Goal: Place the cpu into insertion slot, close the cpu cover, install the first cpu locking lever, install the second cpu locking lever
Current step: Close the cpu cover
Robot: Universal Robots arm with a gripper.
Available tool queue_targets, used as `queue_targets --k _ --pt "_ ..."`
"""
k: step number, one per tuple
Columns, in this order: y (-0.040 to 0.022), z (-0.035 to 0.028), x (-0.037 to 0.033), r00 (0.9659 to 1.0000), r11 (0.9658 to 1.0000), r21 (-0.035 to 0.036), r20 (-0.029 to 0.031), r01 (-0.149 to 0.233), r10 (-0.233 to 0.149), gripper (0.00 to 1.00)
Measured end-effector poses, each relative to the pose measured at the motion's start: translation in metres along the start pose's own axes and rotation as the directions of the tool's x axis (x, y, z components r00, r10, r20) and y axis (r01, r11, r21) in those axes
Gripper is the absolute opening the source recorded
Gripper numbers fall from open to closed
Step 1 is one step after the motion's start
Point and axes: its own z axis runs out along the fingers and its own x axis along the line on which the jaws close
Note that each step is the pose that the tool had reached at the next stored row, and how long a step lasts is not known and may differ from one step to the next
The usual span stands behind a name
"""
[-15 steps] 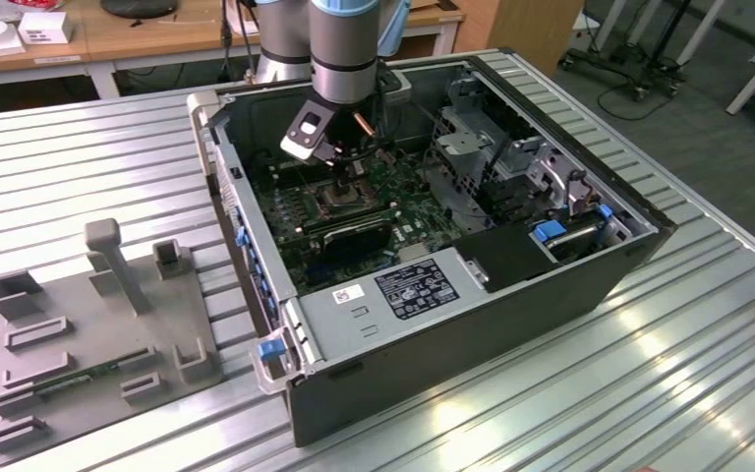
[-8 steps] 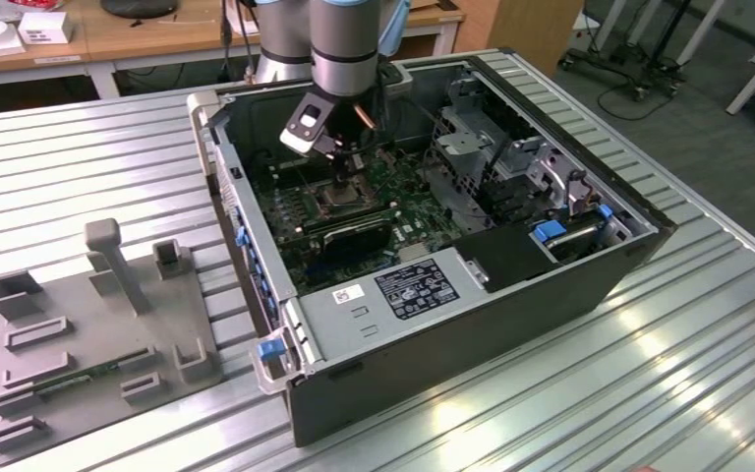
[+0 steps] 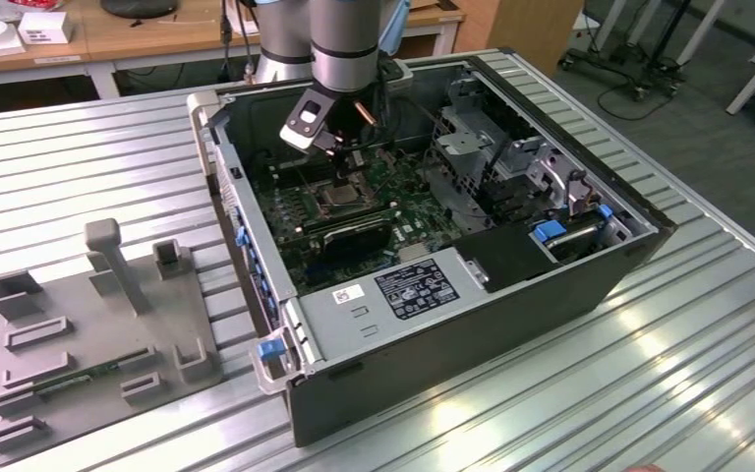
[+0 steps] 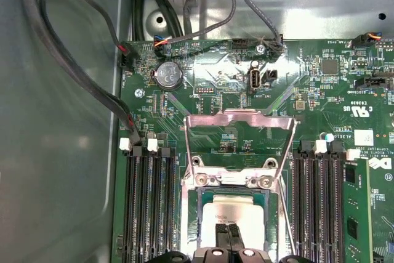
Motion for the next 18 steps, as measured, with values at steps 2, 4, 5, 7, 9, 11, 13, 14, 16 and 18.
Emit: queue_targets --k 2,4,5,7,9,11,13,14,16,18 --pt "0.0 0.0 0.0 1.0 1.0 0.0 0.0 0.0 0.0 0.11" --pt "0.0 -0.0001 0.0 1.0 1.0 0.0 0.0 0.0 0.0 0.11" --pt "0.0 0.0 0.0 1.0 1.0 0.0 -0.0001 0.0 0.0 0.11" --pt "0.0 -0.0006 0.0 1.0 1.0 0.0003 0.0004 0.0 0.0 0.11" --pt "0.0001 -0.002 0.0 1.0 1.0 0.0 0.0 0.0 0.0 0.11" --pt "0.0003 -0.0052 0.0001 1.0 1.0 0.0001 0.0001 0.0 0.0 0.11" --pt "0.0005 -0.0087 0.0003 1.0 1.0 0.0 0.0 0.0 0.0 0.11" --pt "0.0006 -0.0104 0.0003 1.0 1.0 0.0 0.0 0.0 0.0 0.11" --pt "0.0007 -0.014 0.0004 1.0 1.0 0.0 0.0 0.0 0.0 0.11" --pt "0.0009 -0.0174 0.0005 1.0 1.0 0.0 0.0 0.0 0.0 0.11"
